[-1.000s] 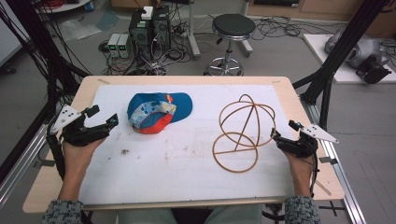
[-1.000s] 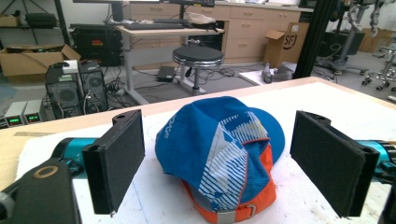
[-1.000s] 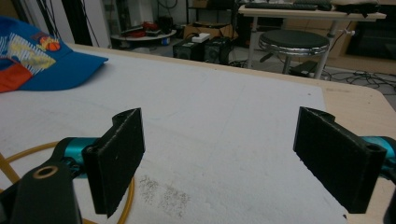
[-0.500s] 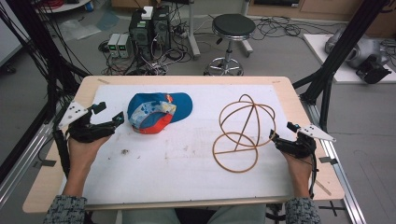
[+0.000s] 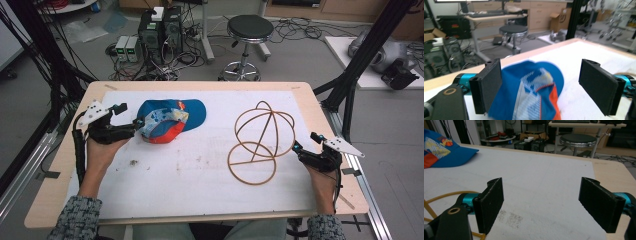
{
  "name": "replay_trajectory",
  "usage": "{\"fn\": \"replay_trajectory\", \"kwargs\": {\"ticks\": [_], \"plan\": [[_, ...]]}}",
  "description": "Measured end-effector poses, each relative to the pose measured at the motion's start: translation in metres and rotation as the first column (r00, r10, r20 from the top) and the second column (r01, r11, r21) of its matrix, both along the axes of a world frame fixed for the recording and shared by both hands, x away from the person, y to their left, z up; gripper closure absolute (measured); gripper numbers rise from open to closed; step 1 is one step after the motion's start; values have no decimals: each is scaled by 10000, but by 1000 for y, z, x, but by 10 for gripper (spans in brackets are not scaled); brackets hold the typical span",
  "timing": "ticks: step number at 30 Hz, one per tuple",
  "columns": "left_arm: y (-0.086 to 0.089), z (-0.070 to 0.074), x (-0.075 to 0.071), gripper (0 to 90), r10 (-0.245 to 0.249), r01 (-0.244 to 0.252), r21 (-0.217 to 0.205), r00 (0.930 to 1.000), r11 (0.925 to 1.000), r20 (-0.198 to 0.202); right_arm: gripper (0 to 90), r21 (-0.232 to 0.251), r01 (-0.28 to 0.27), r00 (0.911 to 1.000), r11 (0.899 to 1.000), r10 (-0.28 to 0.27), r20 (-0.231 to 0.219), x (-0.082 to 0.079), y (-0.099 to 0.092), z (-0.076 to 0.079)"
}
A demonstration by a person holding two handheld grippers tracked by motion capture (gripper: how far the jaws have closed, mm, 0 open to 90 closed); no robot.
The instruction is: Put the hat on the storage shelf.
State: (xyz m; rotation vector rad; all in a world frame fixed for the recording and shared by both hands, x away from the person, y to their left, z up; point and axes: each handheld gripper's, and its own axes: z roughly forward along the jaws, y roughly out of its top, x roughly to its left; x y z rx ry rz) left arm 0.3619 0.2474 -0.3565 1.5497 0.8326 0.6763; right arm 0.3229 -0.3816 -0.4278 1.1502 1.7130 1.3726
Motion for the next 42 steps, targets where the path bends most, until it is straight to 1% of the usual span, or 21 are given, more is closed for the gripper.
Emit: {"fn": "replay_trajectory", "kwargs": {"ticks": [3, 9, 10, 11, 12, 13, 14, 17, 18, 19, 20, 22, 24, 26, 28, 29, 32, 36, 39, 41, 42], "plan": [[-5, 7, 14, 190, -202, 202, 81, 9998, 9998, -4, 192, 136, 83, 10000, 9999, -83, -26, 0, -2, 0], [-20, 15, 43, 199, -613, 609, 560, 9981, 9966, 56, 192, -243, -76, 9999, 9997, 73, -109, 1, 2, -1], [-23, 14, 51, 202, -681, 679, 755, 9977, 9948, -7, 192, -270, -106, 9999, 9996, 104, -95, 1, 2, -1], [-23, 14, 51, 208, -681, 679, 755, 9977, 9948, -7, 192, -270, -114, 9999, 9996, 111, -104, 1, 2, -2], [-26, 12, 57, 221, -644, 646, 912, 9979, 9937, -54, 192, -285, -112, 9999, 9995, 108, -114, 1, 1, -2], [-28, 8, 66, 231, -687, 696, 1087, 9976, 9916, -121, 192, -266, -105, 9999, 9996, 102, -131, 1, 1, -2], [-28, 8, 66, 238, -687, 696, 1087, 9976, 9916, -121, 192, -256, -118, 9999, 9996, 115, -126, 1, 0, -2], [-30, 2, 79, 241, -525, 583, 1261, 9974, 9903, -491, 192, -231, -78, 9998, 9997, 74, -160, 1, -2, -3], [-31, -2, 86, 248, -426, 519, 1499, 9970, 9873, -644, 192, -225, -85, 9999, 9997, 82, -136, 1, -2, -3], [-31, -2, 86, 257, -426, 519, 1499, 9970, 9873, -644, 192, -233, -97, 9998, 9997, 93, -148, 1, -2, -3], [-31, -3, 89, 265, -398, 502, 1693, 9971, 9843, -645, 192, -223, -103, 9998, 9997, 100, -144, 1, -2, -3], [-30, -6, 93, 272, -534, 626, 1836, 9971, 9810, -547, 192, -205, -104, 9998, 9997, 101, -166, 1, -2, -3], [-30, -10, 97, 270, -588, 702, 1847, 9961, 9803, -664, 193, -368, -130, 9997, 9992, 122, -227, 2, -1, -3], [-29, -14, 101, 269, -578, 722, 2024, 9954, 9766, -762, 193, -442, -140, 9997, 9989, 129, -230, 2, 0, -4], [-29, -18, 106, 270, -443, 658, 2137, 9936, 9747, -1036, 192, -472, -156, 9996, 9988, 144, -256, 3, 0, -4], [-29, -22, 110, 274, 36, 298, 2518, 9914, 9673, -1310, 193, -468, -149, 9996, 9988, 138, -245, 3, 0, -4], [-27, -24, 112, 281, 27, 338, 2527, 9898, 9670, -1425, 192, -504, -158, 9995, 9986, 143, -294, 2, 0, -4], [-25, -27, 115, 356, 62, 351, 2661, 9882, 9633, -1529, 193, -522, -147, 9995, 9985, 132, -287, 2, 0, -4], [-27, -30, 116, 377, 28, 461, 2854, 9857, 9573, -1685, 193, -500, -145, 9995, 9986, 130, -300, 2, 0, -4], [-29, -31, 116, 461, 36, 497, 2961, 9843, 9539, -1767, 193, -581, -124, 9996, 9982, 108, -275, 1, -1, -4], [-30, -31, 116, 507, -110, 658, 2920, 9826, 9542, -1854, 193, -585, -119, 9996, 9982, 103, -261, 1, -2, -4]]}}
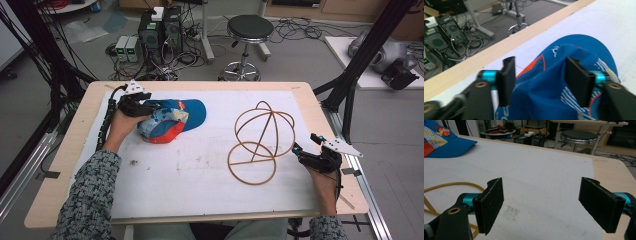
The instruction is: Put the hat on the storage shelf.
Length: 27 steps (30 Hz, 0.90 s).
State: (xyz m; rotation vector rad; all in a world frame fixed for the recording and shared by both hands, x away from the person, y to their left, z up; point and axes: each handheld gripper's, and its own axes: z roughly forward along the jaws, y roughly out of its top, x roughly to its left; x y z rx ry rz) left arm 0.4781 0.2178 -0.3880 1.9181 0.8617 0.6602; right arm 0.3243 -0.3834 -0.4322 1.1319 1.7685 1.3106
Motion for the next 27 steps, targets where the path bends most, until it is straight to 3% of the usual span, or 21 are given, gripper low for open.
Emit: {"fn": "replay_trajectory", "kwargs": {"ticks": [1, 2, 7, 14, 23, 26, 27], "plan": [[-1, 0, 0, 507, -70, 70, 26, 10000, 10000, 14, 193, 0, 0, 10000, 10000, 0, 0, 0, 0, 0], [-1, 0, -1, 641, -219, 220, 104, 9998, 9997, -26, 193, 35, 13, 10000, 10000, -13, -23, 0, 0, 0], [-3, 8, -5, 840, -688, 689, 157, 9976, 9975, -39, 194, 3, 43, 10000, 10000, -43, -23, 0, -1, 0], [-15, 35, -10, 870, -1065, 1065, 97, 9943, 9943, -3, 195, 116, 93, 10000, 9999, -93, -23, 0, -1, 0], [-33, 83, -17, 870, -1413, 1428, -576, 9895, 9881, 304, 196, 180, 63, 10000, 9998, -63, -17, 2, -2, 0], [-39, 105, -20, 871, -1505, 1545, -1015, 9875, 9828, 458, 195, 296, 44, 10000, 9996, -43, -21, 2, -2, 0], [-39, 105, -20, 871, -1505, 1545, -1015, 9875, 9828, 458, 195, 263, 35, 10000, 9996, -34, -24, 2, -2, 0]]}}
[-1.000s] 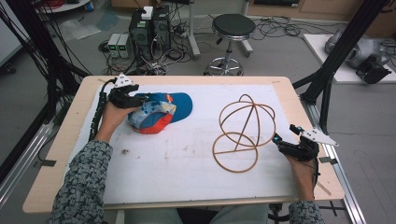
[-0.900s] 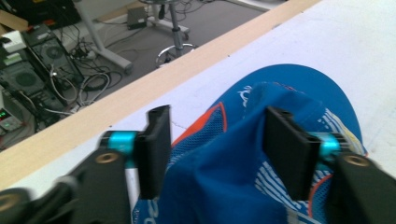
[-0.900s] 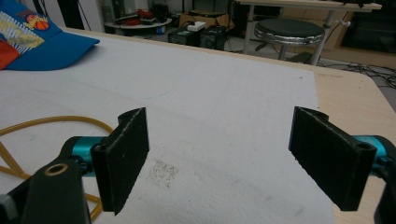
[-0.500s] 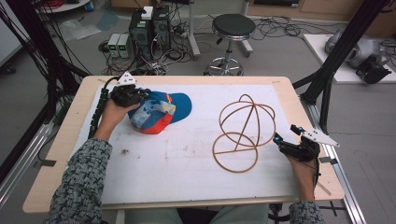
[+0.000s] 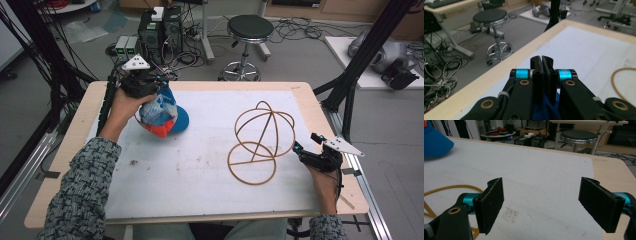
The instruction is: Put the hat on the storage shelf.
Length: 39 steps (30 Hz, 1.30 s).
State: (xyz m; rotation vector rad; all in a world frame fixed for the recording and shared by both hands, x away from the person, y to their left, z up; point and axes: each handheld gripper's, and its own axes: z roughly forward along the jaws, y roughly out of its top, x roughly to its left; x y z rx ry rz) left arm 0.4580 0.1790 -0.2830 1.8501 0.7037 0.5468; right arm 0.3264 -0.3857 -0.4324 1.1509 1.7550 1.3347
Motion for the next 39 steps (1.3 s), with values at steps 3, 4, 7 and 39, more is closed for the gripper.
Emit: {"fn": "replay_trajectory", "kwargs": {"ticks": [3, 4, 7, 39], "plan": [[-7, 18, -3, 872, -183, 189, -211, 9994, 9996, 279, 195, 3, -17, 10000, 10000, 17, -36, 0, 0, 0], [-10, 24, -4, 872, -244, 255, -292, 9990, 9992, 372, 195, -5, -18, 10000, 10000, 18, -11, 0, 0, 0], [-20, 43, -8, 872, -462, 498, -507, 9966, 9975, 689, 196, -19, -18, 10000, 10000, 18, -7, 0, 0, 0], [-116, 163, -28, 875, -2282, 2621, -946, 9347, 9604, 2726, 195, 183, 16, 10000, 9998, -17, 30, 1, -2, -1]]}}
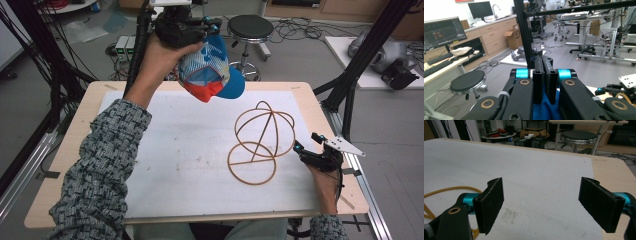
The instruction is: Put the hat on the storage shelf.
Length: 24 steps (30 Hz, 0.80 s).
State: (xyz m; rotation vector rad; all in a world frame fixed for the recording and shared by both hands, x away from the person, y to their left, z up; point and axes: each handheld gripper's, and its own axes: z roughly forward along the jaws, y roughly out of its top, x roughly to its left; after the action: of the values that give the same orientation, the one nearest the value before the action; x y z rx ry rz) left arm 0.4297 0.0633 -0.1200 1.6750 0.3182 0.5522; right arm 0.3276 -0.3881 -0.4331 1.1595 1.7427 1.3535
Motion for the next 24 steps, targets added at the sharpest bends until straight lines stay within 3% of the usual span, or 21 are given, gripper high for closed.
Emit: {"fn": "replay_trajectory", "kwargs": {"ticks": [13, 24], "plan": [[-29, 25, -15, 875, -632, 631, 53, 9975, 9980, 309, 195, 65, -38, 10000, 10000, 38, -3, -1, 0, 0], [-56, 36, -30, 875, -1446, 1438, 179, 9877, 9895, 597, 195, -78, -51, 10000, 10000, 50, -22, -1, 0, 0]]}}
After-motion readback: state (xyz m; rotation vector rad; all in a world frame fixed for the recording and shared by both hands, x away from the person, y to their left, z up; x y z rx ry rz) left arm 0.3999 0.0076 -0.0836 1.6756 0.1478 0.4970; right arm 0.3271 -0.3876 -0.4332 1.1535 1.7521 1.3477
